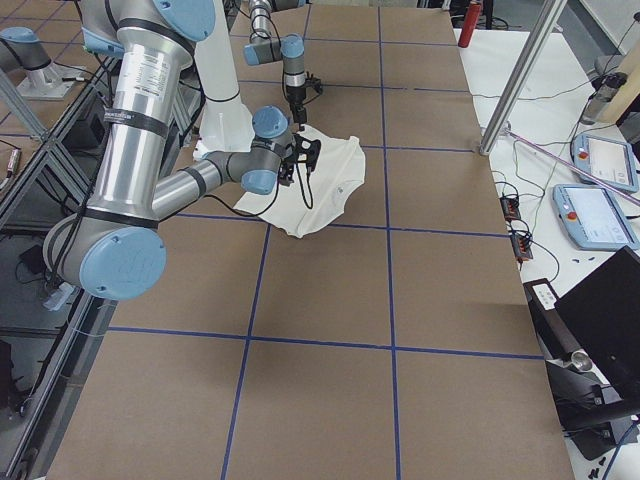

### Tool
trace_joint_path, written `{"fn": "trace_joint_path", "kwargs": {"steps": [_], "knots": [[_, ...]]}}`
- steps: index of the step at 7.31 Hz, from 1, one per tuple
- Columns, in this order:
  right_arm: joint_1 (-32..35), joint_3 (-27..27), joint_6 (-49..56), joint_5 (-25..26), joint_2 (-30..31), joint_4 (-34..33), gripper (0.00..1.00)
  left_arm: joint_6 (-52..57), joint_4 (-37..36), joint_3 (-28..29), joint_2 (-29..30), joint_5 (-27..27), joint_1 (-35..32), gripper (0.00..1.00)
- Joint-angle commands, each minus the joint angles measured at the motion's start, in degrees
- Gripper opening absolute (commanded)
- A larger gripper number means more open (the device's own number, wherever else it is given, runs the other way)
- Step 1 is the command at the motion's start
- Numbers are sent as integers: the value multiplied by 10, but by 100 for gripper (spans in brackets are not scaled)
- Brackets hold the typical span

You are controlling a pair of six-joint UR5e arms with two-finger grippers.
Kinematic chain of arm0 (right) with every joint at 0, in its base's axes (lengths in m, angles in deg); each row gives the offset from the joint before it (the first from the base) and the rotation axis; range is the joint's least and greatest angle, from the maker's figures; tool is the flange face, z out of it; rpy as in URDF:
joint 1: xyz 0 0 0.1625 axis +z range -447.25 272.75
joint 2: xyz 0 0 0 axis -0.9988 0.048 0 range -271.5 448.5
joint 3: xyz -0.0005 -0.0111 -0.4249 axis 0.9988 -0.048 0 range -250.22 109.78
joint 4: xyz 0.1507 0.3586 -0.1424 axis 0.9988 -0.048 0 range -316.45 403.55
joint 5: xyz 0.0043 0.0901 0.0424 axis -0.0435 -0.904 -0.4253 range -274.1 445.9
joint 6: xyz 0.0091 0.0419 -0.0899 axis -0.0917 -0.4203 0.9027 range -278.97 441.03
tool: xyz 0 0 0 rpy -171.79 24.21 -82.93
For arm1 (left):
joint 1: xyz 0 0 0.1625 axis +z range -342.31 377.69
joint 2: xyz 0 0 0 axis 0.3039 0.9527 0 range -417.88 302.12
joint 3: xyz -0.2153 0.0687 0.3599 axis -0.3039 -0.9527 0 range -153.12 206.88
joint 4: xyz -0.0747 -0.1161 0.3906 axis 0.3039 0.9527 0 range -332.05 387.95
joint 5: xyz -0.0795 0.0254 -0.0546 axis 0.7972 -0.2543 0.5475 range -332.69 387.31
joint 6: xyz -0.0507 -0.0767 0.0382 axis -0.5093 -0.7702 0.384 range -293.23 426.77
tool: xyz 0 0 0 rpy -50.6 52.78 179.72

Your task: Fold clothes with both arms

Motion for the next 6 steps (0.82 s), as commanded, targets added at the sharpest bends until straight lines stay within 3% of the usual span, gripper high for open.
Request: {"fn": "trace_joint_path", "kwargs": {"steps": [1,5,6], "knots": [[2,-2,1,0,-2,0,100,-1,0,1,2,0,-14,75],[2,-6,1,-1,-2,0,100,-1,1,21,6,-1,-18,61],[2,-7,1,-1,-3,0,100,-1,1,21,7,0,-17,41]]}}
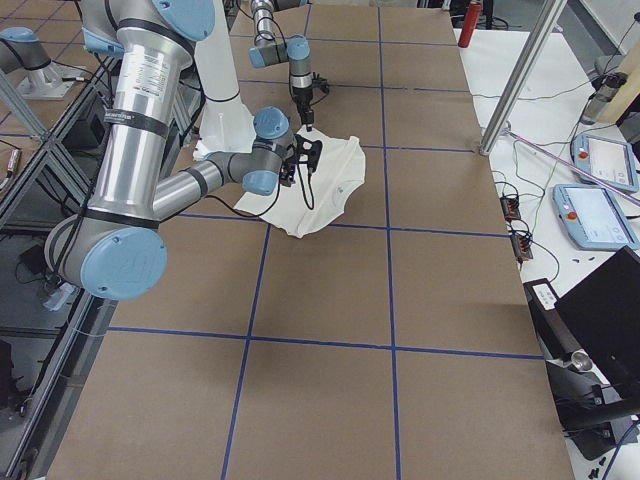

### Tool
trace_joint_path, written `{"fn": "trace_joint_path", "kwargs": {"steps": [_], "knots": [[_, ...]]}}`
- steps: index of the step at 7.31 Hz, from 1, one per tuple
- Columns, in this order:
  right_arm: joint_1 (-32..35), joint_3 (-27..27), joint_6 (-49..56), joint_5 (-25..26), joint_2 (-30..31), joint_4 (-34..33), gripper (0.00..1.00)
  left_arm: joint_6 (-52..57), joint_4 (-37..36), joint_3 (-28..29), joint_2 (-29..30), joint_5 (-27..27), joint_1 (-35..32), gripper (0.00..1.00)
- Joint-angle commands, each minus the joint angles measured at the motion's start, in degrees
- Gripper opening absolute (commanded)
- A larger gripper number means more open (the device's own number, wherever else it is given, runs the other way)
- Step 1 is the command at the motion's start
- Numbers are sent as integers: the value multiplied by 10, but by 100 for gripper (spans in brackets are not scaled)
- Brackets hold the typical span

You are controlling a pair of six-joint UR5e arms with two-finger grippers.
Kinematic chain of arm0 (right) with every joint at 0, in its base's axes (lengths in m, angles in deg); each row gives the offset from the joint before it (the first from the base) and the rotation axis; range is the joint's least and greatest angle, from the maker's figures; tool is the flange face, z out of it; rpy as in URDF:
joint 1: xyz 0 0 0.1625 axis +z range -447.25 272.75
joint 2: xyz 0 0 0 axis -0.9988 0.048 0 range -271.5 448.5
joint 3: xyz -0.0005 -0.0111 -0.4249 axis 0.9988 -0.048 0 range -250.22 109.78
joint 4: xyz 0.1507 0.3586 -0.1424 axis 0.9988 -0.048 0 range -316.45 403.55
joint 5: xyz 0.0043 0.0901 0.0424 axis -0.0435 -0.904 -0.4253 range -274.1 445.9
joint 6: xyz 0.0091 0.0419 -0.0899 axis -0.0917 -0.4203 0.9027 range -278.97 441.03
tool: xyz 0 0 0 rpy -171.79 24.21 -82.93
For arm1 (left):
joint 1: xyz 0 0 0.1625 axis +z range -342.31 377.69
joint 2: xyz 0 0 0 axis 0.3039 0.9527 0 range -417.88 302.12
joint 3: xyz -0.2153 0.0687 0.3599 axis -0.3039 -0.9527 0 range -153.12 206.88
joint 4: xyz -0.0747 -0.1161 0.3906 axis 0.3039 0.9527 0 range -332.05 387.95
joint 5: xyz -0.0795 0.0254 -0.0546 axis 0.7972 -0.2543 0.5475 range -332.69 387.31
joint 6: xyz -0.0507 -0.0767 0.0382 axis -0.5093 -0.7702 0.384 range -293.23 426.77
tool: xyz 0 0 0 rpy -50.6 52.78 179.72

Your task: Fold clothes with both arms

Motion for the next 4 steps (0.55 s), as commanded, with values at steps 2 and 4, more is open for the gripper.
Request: {"fn": "trace_joint_path", "kwargs": {"steps": [2,4], "knots": [[1,-4,0,0,-1,0,100,2,-2,-6,1,2,1,0],[8,-4,0,0,-1,0,100,7,-10,-10,2,5,1,0]]}}
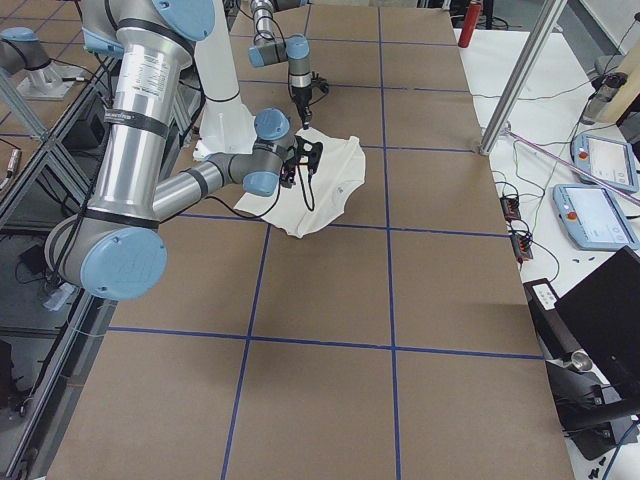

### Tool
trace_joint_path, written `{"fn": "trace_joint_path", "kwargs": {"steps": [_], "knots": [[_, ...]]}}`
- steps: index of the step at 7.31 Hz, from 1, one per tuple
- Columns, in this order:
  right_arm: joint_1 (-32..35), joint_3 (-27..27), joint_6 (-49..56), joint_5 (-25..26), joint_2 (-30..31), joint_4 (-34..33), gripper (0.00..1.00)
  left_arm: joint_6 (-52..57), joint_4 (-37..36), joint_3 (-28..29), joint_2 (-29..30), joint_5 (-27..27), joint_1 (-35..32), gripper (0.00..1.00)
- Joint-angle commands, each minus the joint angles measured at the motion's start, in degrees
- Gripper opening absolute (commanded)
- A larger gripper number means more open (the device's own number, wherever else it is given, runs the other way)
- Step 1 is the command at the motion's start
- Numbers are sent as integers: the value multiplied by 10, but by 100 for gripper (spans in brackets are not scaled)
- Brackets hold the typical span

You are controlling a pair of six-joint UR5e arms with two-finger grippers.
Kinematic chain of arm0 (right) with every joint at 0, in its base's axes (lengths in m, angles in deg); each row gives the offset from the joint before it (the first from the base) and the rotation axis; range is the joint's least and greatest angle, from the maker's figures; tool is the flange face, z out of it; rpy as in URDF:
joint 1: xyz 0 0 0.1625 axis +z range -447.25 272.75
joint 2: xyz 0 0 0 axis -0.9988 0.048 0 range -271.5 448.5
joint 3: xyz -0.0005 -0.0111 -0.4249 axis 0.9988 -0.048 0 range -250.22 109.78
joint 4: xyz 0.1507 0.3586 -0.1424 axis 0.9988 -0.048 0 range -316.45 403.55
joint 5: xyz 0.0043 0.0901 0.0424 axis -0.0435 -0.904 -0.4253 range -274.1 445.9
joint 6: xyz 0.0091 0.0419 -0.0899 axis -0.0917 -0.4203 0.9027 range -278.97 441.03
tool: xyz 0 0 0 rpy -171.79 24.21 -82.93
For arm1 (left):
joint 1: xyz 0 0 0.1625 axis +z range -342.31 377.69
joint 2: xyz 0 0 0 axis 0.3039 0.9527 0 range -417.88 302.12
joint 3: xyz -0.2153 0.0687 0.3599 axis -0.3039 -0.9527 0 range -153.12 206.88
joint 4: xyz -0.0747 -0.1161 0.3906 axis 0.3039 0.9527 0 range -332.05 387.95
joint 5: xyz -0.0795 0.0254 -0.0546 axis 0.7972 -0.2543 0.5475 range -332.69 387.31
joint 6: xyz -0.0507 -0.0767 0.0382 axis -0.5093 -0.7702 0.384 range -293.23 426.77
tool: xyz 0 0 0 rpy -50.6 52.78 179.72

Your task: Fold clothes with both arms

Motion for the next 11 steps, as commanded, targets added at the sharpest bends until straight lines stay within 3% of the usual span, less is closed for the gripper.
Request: {"fn": "trace_joint_path", "kwargs": {"steps": [1,3,5,7,9,11], "knots": [[8,0,0,0,0,0,100,4,-7,-2,2,1,-19,0],[11,0,1,0,-6,0,100,57,-5,23,22,-1,-101,0],[19,-3,4,-1,-7,0,100,110,1,137,84,-2,-171,0],[24,-21,5,-2,-30,0,100,173,29,200,121,-2,-234,0],[24,-25,5,-2,-31,0,100,195,126,365,211,-8,-257,0],[23,-26,5,0,-31,0,100,251,173,438,258,-55,-257,0]]}}
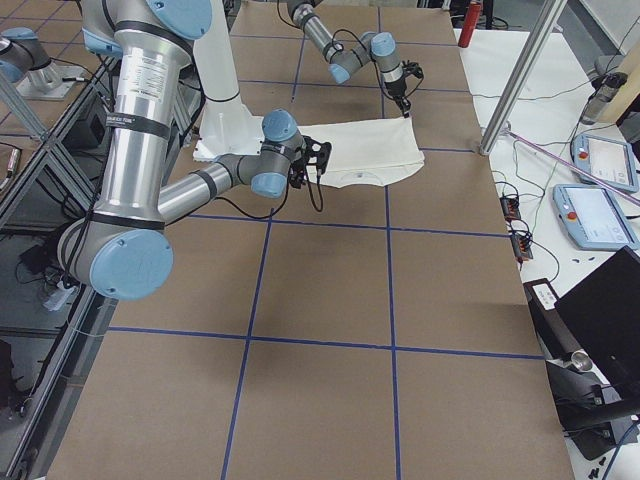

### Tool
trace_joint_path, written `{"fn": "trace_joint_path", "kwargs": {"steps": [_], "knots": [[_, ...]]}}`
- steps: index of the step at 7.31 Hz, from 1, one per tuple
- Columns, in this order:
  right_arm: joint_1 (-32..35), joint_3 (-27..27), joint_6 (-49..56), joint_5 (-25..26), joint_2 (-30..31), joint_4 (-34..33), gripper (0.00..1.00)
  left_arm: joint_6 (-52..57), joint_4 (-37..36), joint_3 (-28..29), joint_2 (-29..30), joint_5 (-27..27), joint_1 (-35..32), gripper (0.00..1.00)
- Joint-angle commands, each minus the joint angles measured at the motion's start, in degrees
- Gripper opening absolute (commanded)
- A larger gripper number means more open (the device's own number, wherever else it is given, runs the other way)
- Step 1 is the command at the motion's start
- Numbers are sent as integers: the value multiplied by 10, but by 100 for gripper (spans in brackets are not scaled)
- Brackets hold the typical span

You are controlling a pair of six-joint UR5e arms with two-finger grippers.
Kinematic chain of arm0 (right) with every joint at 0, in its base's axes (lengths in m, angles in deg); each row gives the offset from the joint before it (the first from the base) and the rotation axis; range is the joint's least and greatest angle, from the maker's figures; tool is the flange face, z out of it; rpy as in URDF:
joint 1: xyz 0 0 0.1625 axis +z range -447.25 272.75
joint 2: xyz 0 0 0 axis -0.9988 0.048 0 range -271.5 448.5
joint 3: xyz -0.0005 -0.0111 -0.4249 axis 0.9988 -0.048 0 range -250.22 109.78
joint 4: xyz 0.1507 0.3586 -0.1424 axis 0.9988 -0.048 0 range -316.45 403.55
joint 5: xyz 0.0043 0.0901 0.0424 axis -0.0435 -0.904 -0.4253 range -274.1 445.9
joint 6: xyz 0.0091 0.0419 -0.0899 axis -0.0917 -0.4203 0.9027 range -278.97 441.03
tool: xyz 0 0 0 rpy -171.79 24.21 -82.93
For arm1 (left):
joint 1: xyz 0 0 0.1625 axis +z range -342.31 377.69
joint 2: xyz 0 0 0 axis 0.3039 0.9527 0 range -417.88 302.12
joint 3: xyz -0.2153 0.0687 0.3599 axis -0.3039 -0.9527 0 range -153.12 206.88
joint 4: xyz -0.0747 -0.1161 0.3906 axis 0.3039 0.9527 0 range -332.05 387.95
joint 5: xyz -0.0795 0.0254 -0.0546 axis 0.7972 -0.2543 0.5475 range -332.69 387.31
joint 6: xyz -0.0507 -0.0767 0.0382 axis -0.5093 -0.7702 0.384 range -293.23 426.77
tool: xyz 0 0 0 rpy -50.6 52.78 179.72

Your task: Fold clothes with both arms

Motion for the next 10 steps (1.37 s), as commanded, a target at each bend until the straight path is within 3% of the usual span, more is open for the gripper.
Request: {"fn": "trace_joint_path", "kwargs": {"steps": [1,5,6,7,9,10], "knots": [[-2,-1,0,1,0,0,100,33,56,80,37,-32,-7,0],[1,-30,0,5,-34,-1,100,44,61,92,37,-38,-12,0],[1,-30,0,4,-34,-1,100,44,61,91,37,-39,-12,36],[0,-30,0,-1,-35,-4,100,44,83,81,40,-34,-16,99],[0,-49,2,4,-43,-11,100,48,105,59,34,31,-24,100],[-5,-52,17,6,-52,-35,100,58,58,18,17,80,-24,100]]}}
